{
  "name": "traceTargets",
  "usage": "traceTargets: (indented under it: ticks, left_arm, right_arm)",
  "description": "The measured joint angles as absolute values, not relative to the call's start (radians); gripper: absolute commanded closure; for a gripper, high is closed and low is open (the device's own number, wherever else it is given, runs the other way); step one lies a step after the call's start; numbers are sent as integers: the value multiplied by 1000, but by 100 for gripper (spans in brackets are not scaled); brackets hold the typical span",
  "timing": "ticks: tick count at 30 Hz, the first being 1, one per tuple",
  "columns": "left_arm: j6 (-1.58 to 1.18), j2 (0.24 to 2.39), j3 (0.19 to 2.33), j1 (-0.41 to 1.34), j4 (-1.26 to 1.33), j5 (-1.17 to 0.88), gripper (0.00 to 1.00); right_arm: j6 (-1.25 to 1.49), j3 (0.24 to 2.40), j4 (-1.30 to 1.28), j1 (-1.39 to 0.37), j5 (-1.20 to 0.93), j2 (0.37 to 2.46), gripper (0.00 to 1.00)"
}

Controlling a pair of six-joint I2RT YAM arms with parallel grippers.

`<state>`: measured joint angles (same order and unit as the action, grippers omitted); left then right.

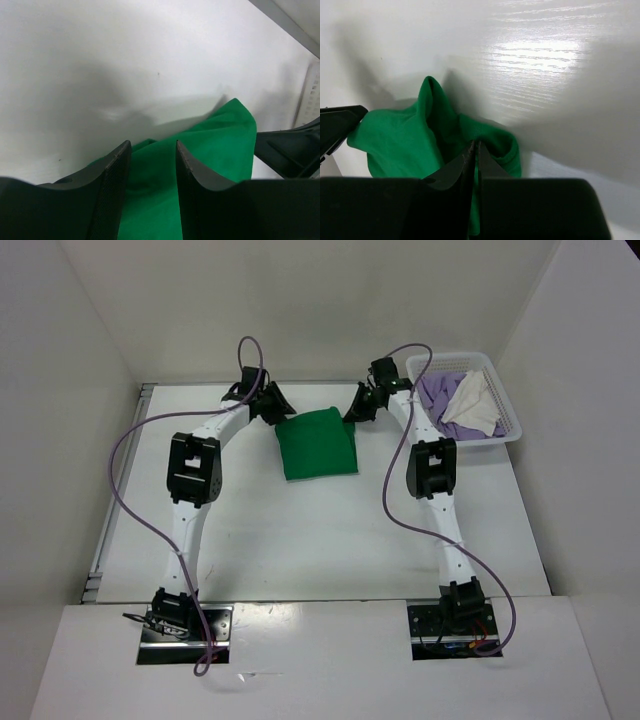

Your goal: Fold and stack the t-shirts

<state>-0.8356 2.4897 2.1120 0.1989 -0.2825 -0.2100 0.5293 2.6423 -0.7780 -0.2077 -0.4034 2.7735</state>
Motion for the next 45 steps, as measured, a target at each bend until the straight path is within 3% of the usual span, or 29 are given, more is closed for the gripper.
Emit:
traceTargets:
  ticks: [5,8,14,18,25,30,33,38,42,45]
  left_arm:
    - [-830,2488,2111,196,-257,-205,35]
    - [-809,2458,2091,188,-252,-200,25]
    - [-783,2179,1825,157,-213,-179,22]
    - [-783,2004,1615,139,-143,-215,25]
    - [-765,2043,1415,155,-138,-351,24]
    - [-759,2103,1410,171,-112,-440,29]
    - [-767,2143,1432,178,-83,-482,40]
    - [-792,2255,1540,205,-34,-530,78]
    - [-819,2310,1641,232,-44,-522,87]
    - [-818,2345,1762,235,-83,-509,88]
  right_arm:
    - [529,2642,-780,-208,-405,2774,91]
    - [529,2642,-783,-208,-408,2767,83]
    - [514,2524,-809,-211,-421,2608,58]
    - [499,2329,-773,-219,-423,2379,47]
    - [480,1869,-670,-233,-423,1914,44]
    - [473,1627,-635,-233,-432,1748,44]
    - [477,1495,-621,-233,-435,1691,44]
    - [484,1369,-611,-233,-445,1647,44]
    - [489,1325,-593,-233,-450,1638,44]
    - [494,1298,-583,-233,-450,1627,44]
